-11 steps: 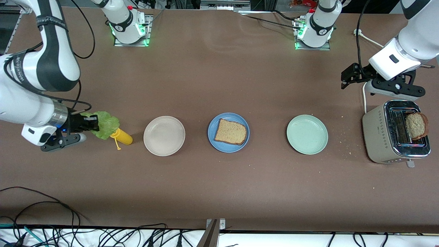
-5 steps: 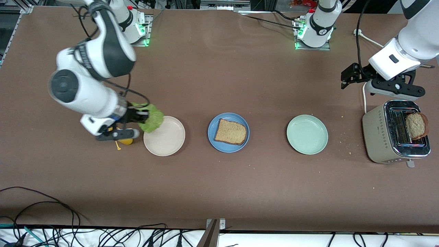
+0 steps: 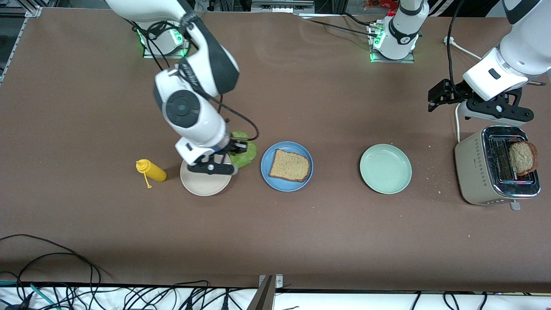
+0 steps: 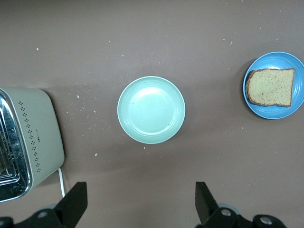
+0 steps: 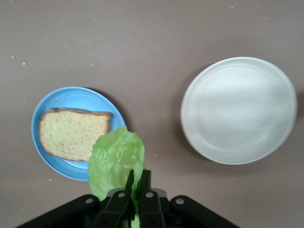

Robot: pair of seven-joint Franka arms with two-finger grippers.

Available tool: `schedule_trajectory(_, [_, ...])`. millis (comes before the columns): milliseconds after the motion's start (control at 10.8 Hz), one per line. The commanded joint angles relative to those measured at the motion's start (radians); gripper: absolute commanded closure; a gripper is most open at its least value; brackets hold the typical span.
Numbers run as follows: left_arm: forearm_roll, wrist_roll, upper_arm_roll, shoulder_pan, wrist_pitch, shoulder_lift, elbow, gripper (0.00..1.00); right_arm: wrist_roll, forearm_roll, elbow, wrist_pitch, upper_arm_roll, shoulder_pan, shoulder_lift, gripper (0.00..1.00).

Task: Make sandwich in blue plate with both arms
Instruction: 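Carry the lettuce with the right gripper onto the bread slice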

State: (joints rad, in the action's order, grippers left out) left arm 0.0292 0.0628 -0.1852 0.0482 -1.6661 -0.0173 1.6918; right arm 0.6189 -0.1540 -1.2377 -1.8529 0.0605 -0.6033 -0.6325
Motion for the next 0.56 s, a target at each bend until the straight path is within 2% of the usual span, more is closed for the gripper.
schedule_trajectory(0, [0.012,0.009,0.000,0.002,0.016,-0.007,-0.009,0.00,0.201,-0.018,0.142,-0.070,0.002,-0.053,-0.151,1.00])
schedule_trajectory(186, [0.012,0.009,0.000,0.002,0.016,-0.007,-0.009,0.00,0.371,-0.018,0.170,-0.214,-0.059,-0.073,-0.235,1.00])
schedule_trajectory(464, [0.012,0.009,0.000,0.002,0.016,-0.007,-0.009,0.00,0.514,-0.018,0.202,-0.353,-0.059,-0.127,-0.317,1.00])
